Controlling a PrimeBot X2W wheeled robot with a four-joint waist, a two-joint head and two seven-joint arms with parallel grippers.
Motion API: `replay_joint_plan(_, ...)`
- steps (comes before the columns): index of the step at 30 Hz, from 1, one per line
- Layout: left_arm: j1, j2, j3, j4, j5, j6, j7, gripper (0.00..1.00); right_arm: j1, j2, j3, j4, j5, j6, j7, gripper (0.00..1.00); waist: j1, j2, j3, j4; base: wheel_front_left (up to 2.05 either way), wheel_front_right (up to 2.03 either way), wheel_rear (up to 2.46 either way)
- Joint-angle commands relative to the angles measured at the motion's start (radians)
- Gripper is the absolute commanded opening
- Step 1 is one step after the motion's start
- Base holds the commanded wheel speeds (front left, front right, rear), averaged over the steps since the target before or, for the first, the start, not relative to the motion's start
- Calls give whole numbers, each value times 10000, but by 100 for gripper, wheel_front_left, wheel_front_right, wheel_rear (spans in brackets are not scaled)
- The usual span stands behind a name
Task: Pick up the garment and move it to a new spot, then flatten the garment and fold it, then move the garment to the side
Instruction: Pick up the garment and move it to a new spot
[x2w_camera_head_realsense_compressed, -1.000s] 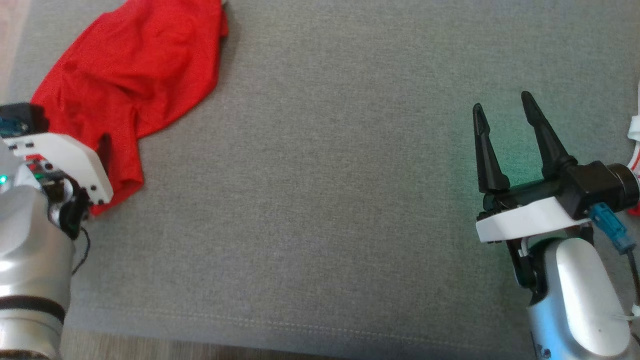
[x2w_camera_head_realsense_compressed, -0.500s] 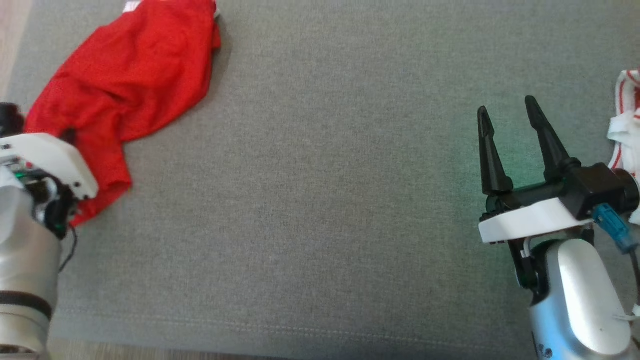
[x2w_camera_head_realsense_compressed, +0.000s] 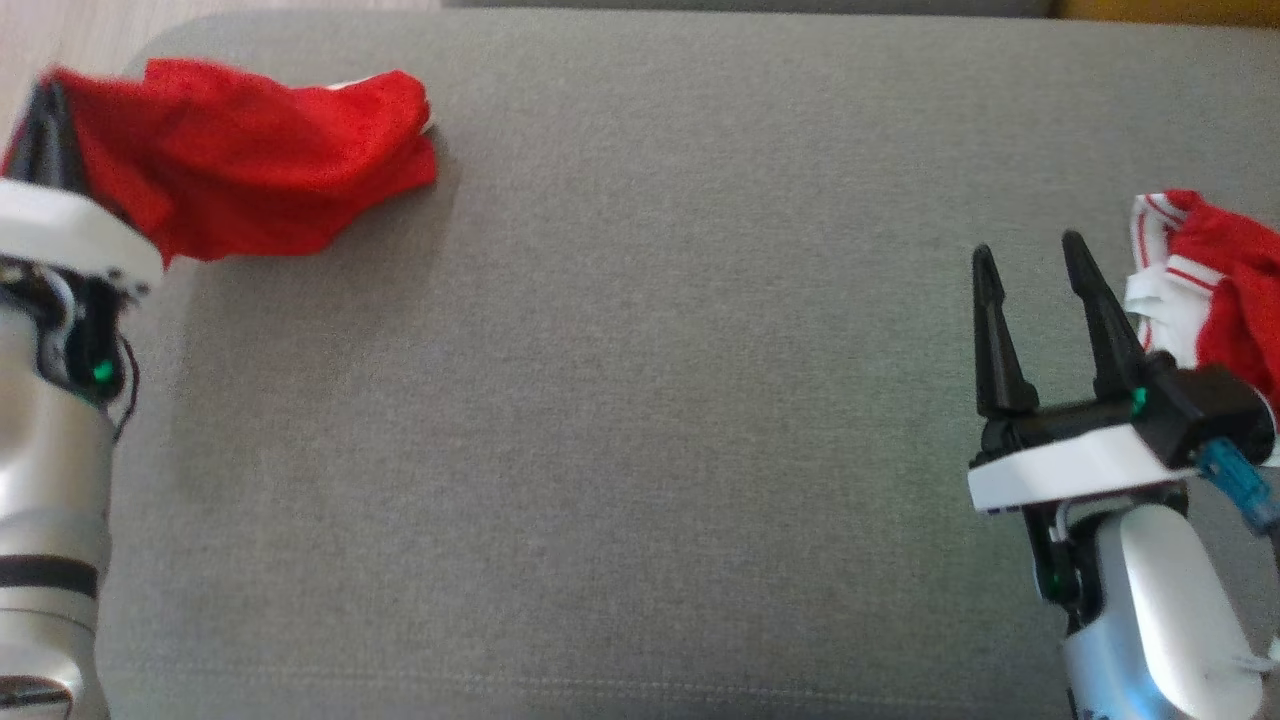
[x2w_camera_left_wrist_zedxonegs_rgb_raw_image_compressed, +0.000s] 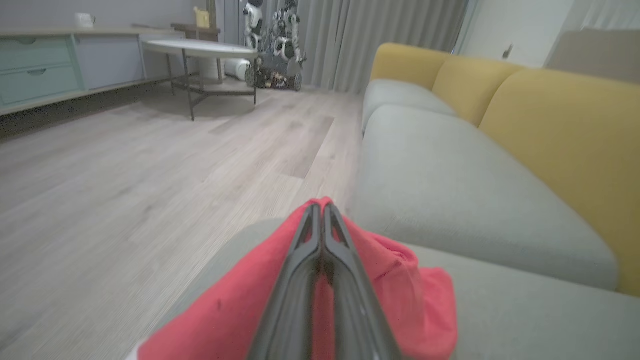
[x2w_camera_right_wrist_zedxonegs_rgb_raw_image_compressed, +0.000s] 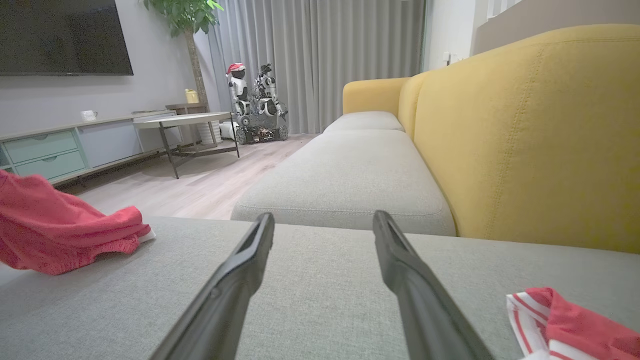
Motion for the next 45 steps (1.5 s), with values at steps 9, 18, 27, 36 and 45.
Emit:
replay_joint_plan(9,323,-229,350,-3862,-143,814,347,0,41,-14,65,-153,286,19,-261,100,0,0,-489,-796,0,0,0)
replay_joint_plan(18,1205,-2045,-893,-5944,-140,1642,1322,0,-129,-14,153,-199,520,19,-425,100,0,0,-334,-2068,0,0,0)
replay_joint_plan(27,780,-2847,-2492,-4822,-522,2317,677,0,-217,-14,681,-125,875,19,-610,100,0,0,182,-3364,0,0,0)
replay_joint_plan(36,327,-2859,-4668,-3775,-2191,2868,159,100,-337,-14,649,5,1036,19,-724,100,0,0,472,-3840,0,0,0)
replay_joint_plan(45,-144,-2861,-5265,-3226,-2747,2960,-157,100,-285,-14,453,187,929,19,-764,100,0,0,269,-3315,0,0,0)
